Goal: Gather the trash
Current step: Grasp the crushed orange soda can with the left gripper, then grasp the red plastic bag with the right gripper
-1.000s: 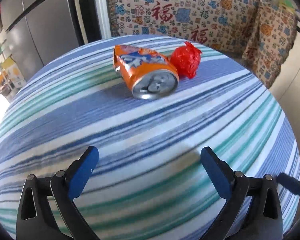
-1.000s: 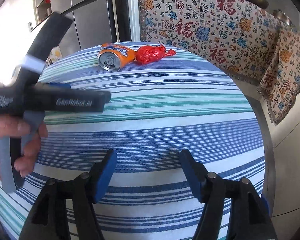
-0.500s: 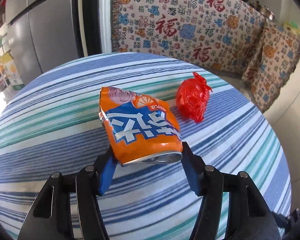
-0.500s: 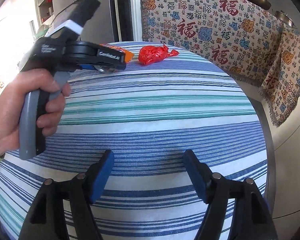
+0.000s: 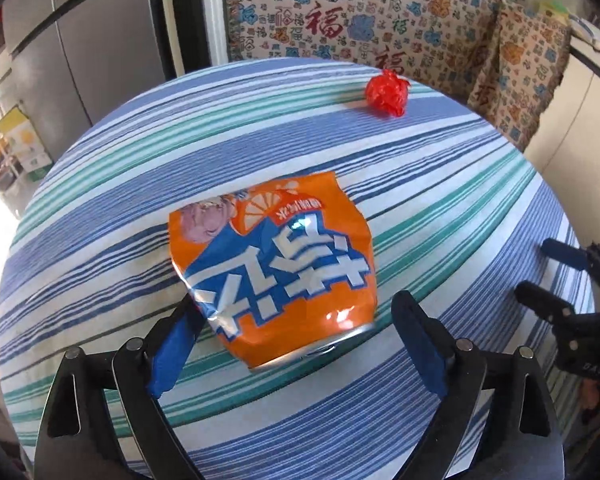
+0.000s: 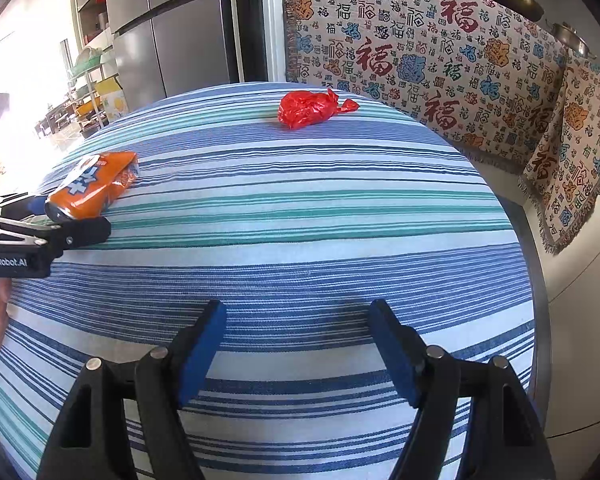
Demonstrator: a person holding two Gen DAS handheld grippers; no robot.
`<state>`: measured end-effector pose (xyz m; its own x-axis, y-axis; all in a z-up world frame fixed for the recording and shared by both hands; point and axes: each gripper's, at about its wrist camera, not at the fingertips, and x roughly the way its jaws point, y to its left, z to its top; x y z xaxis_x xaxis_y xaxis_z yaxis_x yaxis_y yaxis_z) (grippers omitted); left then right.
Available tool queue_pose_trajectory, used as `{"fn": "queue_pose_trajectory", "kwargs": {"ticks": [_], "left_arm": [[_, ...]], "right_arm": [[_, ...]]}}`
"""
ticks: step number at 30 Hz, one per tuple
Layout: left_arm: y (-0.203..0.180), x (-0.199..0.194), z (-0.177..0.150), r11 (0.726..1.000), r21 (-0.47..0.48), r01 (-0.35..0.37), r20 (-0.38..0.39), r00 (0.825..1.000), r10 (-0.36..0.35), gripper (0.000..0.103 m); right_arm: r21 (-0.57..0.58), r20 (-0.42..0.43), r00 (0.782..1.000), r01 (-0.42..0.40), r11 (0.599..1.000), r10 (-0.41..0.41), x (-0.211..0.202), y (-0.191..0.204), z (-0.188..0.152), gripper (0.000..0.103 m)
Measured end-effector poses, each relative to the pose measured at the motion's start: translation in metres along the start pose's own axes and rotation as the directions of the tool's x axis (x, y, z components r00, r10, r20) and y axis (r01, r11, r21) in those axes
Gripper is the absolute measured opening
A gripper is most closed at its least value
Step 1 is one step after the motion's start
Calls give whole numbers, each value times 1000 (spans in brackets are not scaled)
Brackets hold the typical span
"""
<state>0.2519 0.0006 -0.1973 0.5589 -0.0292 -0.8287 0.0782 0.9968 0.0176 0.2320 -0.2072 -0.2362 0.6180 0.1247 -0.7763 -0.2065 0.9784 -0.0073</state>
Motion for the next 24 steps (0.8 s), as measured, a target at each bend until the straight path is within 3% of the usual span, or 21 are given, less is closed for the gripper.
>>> {"fn": "queue_pose_trajectory", "kwargs": {"ticks": [3, 9, 13, 19, 24], "left_arm": [[0, 4, -1, 999, -4, -37, 15, 999, 37, 102], [3, 4, -1, 1000, 1, -28, 18, 999, 28, 103], [2, 5, -1, 999, -7, -33, 23, 999, 33, 103], [1, 5, -1, 999, -18, -42, 24, 999, 43, 103], [1, 6, 1, 999, -20, -44, 25, 999, 45, 103]], "right_arm": [[-1, 0, 1000, 0, 1000, 0, 0, 0, 0, 75], [-11, -20, 1000, -2, 1000, 2, 6, -1, 9, 78], [78, -46, 998, -39, 996, 42, 31, -11, 51, 77], [198, -5, 997, -70, 978, 73, 76, -9, 144, 76], [295, -76, 995, -34, 955, 59, 126, 0, 193, 76]]}}
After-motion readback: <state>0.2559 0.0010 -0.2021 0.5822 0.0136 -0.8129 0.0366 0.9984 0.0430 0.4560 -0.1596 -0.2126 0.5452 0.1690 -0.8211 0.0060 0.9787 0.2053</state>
